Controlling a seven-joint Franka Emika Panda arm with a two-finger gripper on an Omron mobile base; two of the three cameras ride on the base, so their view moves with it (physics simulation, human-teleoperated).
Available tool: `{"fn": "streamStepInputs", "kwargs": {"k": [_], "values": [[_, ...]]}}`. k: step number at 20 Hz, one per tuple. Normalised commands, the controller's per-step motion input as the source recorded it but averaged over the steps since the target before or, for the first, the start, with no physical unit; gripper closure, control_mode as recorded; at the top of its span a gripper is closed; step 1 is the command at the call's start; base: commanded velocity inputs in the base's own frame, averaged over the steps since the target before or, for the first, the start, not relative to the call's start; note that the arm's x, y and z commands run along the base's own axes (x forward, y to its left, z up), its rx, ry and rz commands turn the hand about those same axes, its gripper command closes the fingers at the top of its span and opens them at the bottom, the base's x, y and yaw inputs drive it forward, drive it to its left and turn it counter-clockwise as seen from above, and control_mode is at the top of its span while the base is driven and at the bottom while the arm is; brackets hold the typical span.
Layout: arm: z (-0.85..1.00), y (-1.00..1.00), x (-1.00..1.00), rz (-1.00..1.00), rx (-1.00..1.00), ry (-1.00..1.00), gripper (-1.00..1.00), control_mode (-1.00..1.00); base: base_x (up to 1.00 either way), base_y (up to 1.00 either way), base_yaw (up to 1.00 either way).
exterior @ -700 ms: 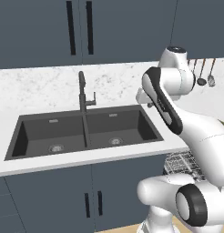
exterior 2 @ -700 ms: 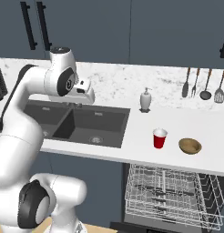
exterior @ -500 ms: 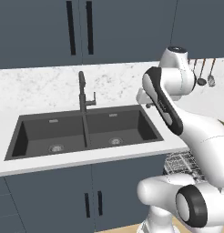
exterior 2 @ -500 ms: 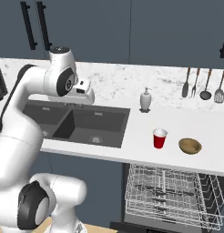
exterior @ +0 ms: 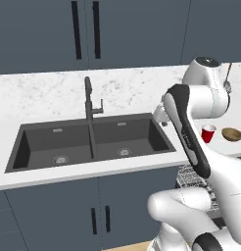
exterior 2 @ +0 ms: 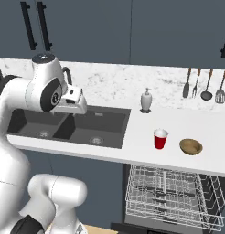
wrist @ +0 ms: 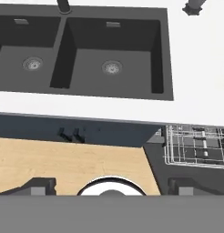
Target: Pick up the cup and bowl from the counter, place them in the dishwasher, and close the dishwasher door.
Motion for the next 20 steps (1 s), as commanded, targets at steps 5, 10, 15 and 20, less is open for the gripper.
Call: {"fn": "streamStepInputs", "kwargs": {"k": [5,10,15,20], "values": [[-0.01,0.01,-0.61,0.00,0.00,-0.07,-1.00,-1.00,0.00,0.00,0.00],[-0.01,0.08,0.00,-0.01,0.00,-0.01,-1.00,1.00,0.00,0.38,-0.16],[0.00,0.00,0.00,0.00,0.00,0.00,-1.00,1.00,0.11,0.77,-0.47],[0.00,0.00,0.00,0.00,0.00,0.00,-1.00,1.00,0.10,0.05,-0.52]]}}
